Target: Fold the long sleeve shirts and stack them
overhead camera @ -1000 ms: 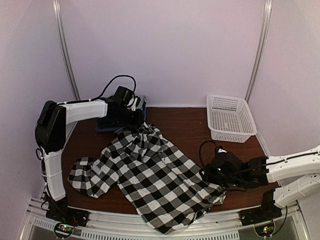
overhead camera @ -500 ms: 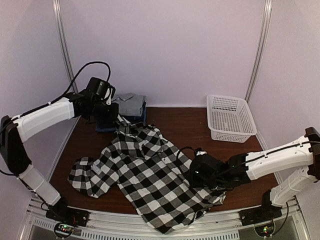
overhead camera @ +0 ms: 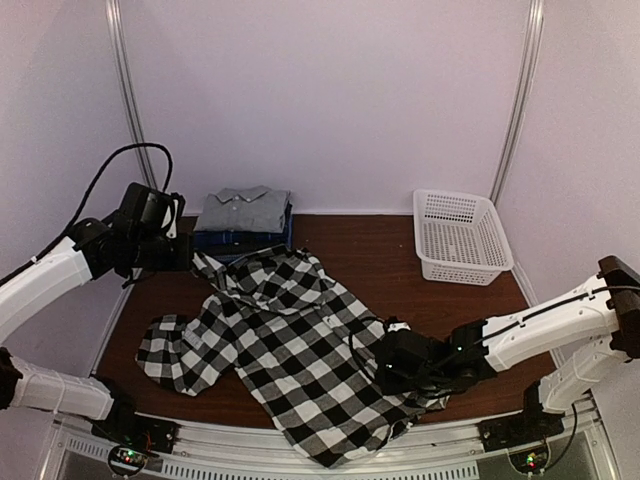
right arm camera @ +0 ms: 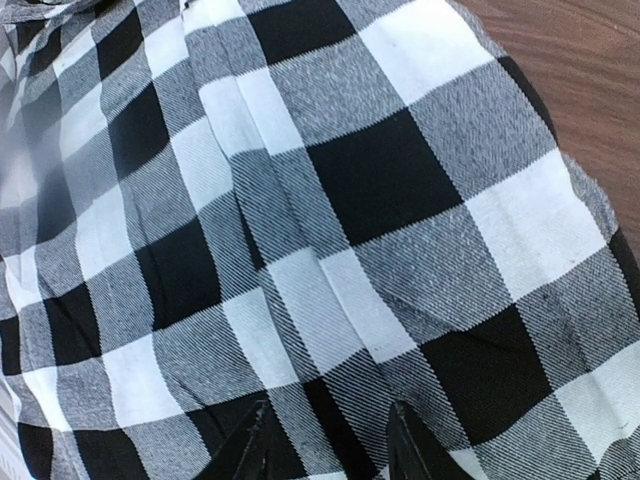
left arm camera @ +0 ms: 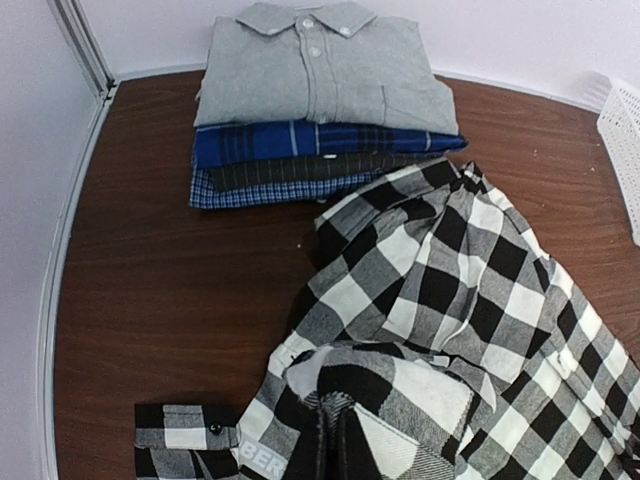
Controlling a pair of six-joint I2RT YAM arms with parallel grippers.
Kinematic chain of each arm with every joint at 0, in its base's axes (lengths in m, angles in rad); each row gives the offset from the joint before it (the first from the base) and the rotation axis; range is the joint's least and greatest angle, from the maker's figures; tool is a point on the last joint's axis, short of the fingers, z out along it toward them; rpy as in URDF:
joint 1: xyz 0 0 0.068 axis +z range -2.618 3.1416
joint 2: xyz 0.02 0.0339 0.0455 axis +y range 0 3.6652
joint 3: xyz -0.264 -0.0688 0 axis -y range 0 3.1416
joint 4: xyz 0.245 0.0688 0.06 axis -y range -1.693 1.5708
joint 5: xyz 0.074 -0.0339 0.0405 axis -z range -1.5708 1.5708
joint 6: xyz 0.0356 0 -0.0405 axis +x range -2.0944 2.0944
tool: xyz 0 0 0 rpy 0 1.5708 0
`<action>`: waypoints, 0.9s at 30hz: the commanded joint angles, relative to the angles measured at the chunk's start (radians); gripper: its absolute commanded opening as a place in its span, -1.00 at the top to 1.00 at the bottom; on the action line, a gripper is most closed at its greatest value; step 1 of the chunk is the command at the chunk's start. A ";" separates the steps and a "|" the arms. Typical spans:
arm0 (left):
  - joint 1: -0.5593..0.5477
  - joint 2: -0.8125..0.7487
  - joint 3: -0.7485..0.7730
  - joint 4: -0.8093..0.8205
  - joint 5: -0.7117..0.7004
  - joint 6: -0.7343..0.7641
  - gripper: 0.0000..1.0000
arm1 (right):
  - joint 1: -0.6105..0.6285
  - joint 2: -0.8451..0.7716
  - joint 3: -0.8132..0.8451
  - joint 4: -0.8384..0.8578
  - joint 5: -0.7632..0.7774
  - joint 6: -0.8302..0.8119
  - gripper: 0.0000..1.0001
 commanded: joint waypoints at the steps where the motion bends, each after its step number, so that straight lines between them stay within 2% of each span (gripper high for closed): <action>1: 0.006 -0.034 -0.047 0.010 -0.001 -0.039 1.00 | 0.017 -0.003 -0.039 0.000 -0.021 0.028 0.20; 7: -0.012 -0.029 -0.070 0.132 0.171 0.007 1.00 | 0.025 -0.046 -0.029 -0.001 -0.024 0.032 0.20; 14: -0.137 0.065 0.017 0.254 0.244 0.079 1.00 | -0.008 -0.199 0.019 -0.050 0.103 0.008 0.09; 19: -0.241 0.227 0.115 0.339 0.304 0.112 1.00 | -0.101 -0.273 0.028 -0.032 0.152 -0.048 0.02; 27: -0.453 0.624 0.370 0.398 0.441 0.165 1.00 | -0.194 -0.349 -0.008 -0.041 0.151 -0.082 -0.05</action>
